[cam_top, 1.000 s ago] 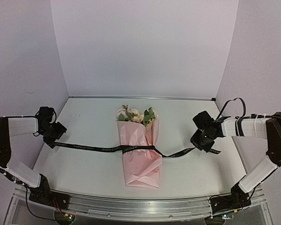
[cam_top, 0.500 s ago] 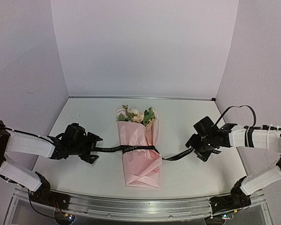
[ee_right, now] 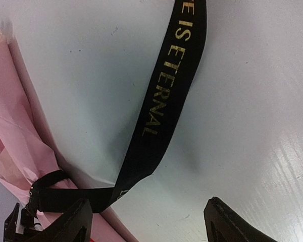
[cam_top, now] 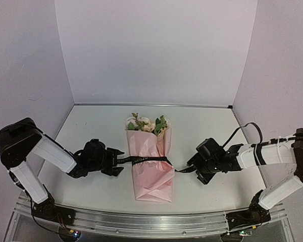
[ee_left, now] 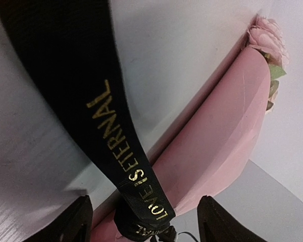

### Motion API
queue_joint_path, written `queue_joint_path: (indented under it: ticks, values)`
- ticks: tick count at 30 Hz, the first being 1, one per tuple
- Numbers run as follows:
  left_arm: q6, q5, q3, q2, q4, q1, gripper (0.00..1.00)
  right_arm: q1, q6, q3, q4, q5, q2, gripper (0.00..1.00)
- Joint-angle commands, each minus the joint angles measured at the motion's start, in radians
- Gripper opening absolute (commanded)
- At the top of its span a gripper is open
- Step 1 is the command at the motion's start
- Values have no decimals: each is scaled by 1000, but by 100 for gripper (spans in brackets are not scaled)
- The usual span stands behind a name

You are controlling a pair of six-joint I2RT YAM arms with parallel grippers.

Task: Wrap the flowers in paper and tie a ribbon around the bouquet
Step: Tie the ribbon around the folded bouquet.

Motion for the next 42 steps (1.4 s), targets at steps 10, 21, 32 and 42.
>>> queue_joint_path:
  ticks: [10, 21, 32, 42]
  values:
    - [-100, -1, 25, 128, 209, 0, 43, 23, 132, 21, 147, -2, 131, 80]
    - [-43, 34, 10, 161, 284, 18, 9, 23, 163, 59, 153, -56, 228, 61]
    - [209, 100, 57, 57, 47, 77, 0, 1, 45, 125, 58, 25, 240, 0]
    - [614, 138, 177, 2, -389, 188, 0, -15, -241, 365, -220, 229, 253, 0]
